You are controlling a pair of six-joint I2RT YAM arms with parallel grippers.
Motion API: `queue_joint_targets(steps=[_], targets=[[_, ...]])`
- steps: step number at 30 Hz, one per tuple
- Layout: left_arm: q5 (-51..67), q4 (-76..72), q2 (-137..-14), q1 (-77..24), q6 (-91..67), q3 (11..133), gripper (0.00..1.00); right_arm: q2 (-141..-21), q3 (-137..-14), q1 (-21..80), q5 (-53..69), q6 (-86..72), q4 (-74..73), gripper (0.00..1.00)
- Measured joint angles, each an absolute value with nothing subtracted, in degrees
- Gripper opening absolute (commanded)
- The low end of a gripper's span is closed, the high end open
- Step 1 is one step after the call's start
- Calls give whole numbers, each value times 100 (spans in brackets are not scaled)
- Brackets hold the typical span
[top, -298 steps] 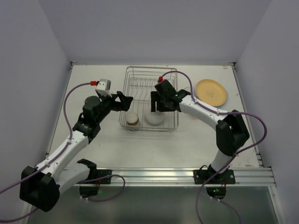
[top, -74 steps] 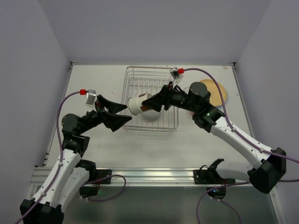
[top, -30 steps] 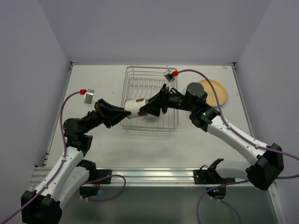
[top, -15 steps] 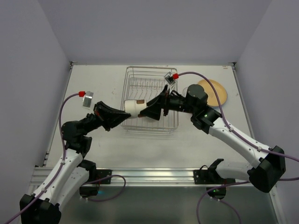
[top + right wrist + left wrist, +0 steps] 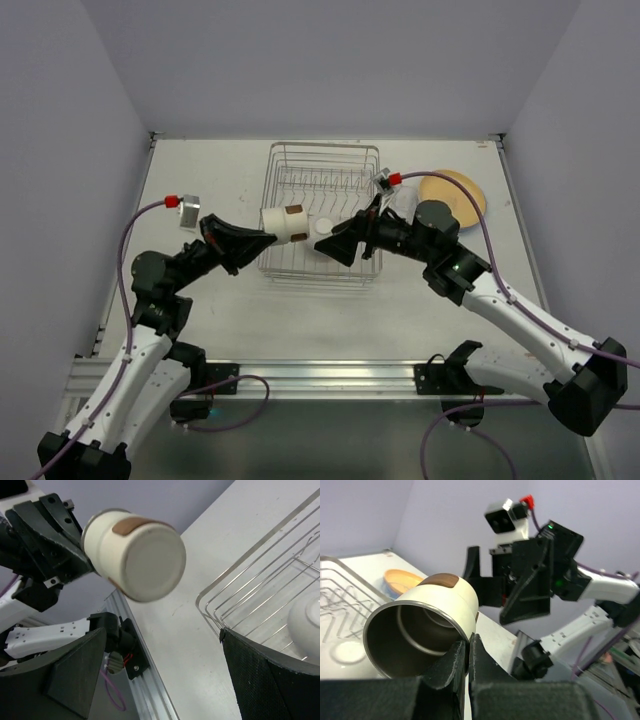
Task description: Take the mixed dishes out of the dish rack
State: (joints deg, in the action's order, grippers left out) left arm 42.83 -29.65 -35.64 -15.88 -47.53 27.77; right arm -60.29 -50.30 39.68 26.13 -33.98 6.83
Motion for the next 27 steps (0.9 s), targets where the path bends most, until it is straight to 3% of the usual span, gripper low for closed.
queue_joint_targets(steps=[18,23,27], targets=[[1081,-276,-4611,-1470,-3509,4224,0,-5271,-4534,3968,2147,-3183,207,99],[143,401,-5328,-1358,-3258,5129,0,-5000,-4534,3968,2147,-3144,-47,99],[-250,1059,-6359,-1138,-3006,6521,0,-4875,-4587,3968,2141,-3048,-403,99]])
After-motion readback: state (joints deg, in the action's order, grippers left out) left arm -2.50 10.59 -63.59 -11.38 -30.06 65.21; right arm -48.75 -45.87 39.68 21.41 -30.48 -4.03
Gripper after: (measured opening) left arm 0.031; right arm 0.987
